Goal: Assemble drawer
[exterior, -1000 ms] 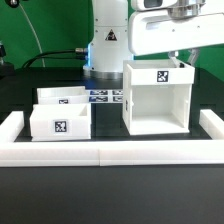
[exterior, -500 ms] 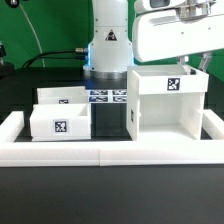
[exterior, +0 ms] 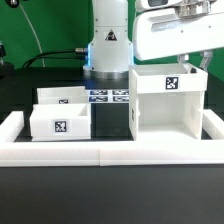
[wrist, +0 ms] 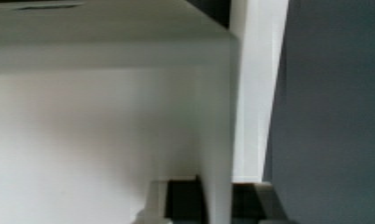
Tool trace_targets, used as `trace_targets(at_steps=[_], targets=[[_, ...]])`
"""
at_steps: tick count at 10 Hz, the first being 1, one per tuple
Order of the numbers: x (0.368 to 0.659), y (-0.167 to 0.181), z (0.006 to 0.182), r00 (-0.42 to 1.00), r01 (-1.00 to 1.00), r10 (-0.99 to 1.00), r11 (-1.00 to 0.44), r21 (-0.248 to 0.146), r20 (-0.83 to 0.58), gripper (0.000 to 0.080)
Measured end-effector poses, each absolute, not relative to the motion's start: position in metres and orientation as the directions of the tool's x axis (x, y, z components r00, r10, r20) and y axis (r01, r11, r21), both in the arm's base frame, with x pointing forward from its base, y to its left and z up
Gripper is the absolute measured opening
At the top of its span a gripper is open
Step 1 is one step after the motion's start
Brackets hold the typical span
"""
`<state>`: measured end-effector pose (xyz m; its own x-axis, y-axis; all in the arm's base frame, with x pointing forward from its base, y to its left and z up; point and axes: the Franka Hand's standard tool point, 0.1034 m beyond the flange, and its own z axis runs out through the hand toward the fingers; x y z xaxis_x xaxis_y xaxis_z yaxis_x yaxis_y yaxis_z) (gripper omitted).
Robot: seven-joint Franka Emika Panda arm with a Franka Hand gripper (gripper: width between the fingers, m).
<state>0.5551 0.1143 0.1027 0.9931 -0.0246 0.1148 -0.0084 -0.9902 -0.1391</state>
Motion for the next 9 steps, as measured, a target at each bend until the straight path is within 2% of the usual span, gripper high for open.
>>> trace_targets(at_steps=[2,3,5,8,9], targets=[[0.559,0.110,0.100,0.972,-0.196,-0.213,-0.966,-0.166,0.096,0.0044],[0.570,0.106,0.100,0.951,-0.274,-0.294,-0.945,-0.177,0.096,0.0047],[0.585,0.101,0.100,0.916,-0.350,-0.381,-0.913,-0.210,0.128,0.0049],[0.587,0.103,0.104,0.868,-0.453,-0.485,-0.861,-0.230,0.106,0.0055],[0.586,0.105,0.103,0.809,-0.552,-0.583,-0.797,-0.245,0.075,0.0055]])
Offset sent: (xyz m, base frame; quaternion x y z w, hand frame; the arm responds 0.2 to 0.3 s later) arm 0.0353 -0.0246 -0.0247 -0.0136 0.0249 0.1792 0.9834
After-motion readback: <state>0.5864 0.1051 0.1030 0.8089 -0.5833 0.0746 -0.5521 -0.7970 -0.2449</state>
